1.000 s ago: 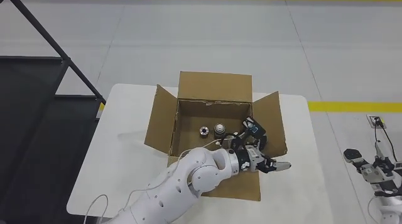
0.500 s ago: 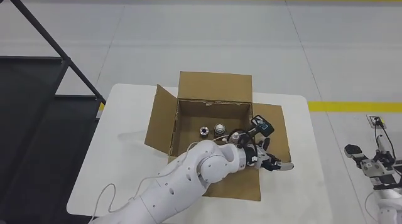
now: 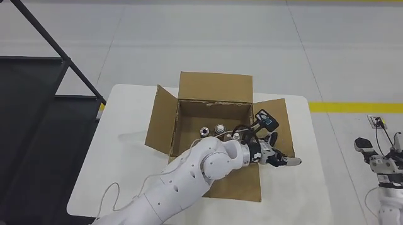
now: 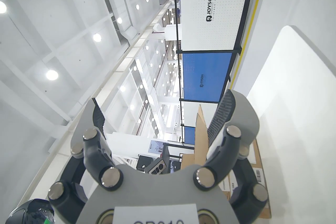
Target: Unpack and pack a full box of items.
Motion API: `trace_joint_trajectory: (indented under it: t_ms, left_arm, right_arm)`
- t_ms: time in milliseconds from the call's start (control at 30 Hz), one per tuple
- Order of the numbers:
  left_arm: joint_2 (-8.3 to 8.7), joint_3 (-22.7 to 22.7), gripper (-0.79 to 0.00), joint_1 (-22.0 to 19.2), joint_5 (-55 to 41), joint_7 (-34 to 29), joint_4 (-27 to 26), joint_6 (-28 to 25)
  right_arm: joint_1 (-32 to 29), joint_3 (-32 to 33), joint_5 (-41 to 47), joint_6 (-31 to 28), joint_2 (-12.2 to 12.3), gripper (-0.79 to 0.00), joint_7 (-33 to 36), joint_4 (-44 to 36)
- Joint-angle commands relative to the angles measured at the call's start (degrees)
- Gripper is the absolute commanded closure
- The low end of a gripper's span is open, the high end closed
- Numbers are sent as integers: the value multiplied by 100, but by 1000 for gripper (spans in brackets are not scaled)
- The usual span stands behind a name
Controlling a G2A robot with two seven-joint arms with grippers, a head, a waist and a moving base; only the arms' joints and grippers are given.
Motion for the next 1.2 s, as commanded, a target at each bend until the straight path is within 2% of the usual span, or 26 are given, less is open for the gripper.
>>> trace_joint_trajectory:
  t_ms: [0,100,267,333,367,500,567,667,767,833,933,1167]
  left_arm:
    - [212,-400,-785,393,349,50,-577,51]
    - [578,-1212,-785,1280,859,-24,-1802,125]
    - [1109,-2948,-785,3374,1414,-197,-4152,-57]
    - [1219,-3479,-785,4088,1502,-120,-4778,-157]
    - [1288,-3878,-785,4635,1488,18,-5175,-287]
    - [1422,-5022,-785,6179,1375,772,-5946,-880]
    - [1450,-5560,-785,6904,1434,1324,-6150,-1093]
    - [1458,-6233,-785,7858,1431,2195,-6190,-1446]
    - [1444,-6766,-785,8581,1361,2983,-5987,-1799]
    - [1435,-7016,-785,8913,1279,3383,-5783,-2078]
    - [1431,-7181,-785,9169,1276,3622,-5536,-2417]
    - [1432,-7181,-785,9181,1286,3616,-5517,-2441]
  right_arm:
    - [-94,-38,-24,-77,-16,-785,-45,-346]
    - [-280,-130,-125,-269,-51,-785,-205,-975]
    - [-670,-413,-507,-671,-131,-785,-570,-2233]
    - [-799,-576,-816,-786,-156,-785,-674,-2647]
    - [-882,-727,-1127,-824,-173,-785,-734,-2952]
    - [-1046,-1325,-2331,-920,-239,-785,-1115,-3715]
    - [-1059,-1695,-3002,-862,-271,-785,-1263,-3996]
    - [-953,-2298,-4239,-700,-336,-785,-1703,-4214]
    - [-695,-3028,-5540,-381,-422,-785,-2239,-4222]
    - [-451,-3534,-6365,-63,-498,-785,-2722,-4098]
    - [-39,-4208,-7313,606,-635,-785,-3594,-3754]
    - [-39,-4208,-7313,606,-635,-785,-3594,-3754]
